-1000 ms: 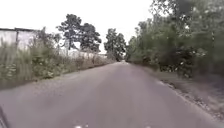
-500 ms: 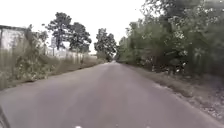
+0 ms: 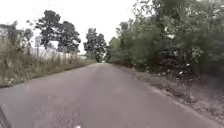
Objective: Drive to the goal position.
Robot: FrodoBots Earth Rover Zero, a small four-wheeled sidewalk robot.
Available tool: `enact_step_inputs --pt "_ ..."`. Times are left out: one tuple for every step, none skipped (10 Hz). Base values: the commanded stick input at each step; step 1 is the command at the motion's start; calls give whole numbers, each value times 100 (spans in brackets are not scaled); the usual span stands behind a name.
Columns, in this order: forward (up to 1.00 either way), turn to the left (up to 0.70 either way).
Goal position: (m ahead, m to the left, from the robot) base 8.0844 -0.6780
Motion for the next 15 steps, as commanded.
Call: enact_step_inputs --pt "100 -5" --pt "100 -5" --pt "100 -5" --pt "100 -5" --pt "100 -5" --pt "100 -5" --pt "100 -5" --pt "100 -5" --pt "100 -5" --pt "100 -5" --pt "100 -5" --pt "100 -5" --pt "100 -5" --pt "100 -5" --pt "100 -5"
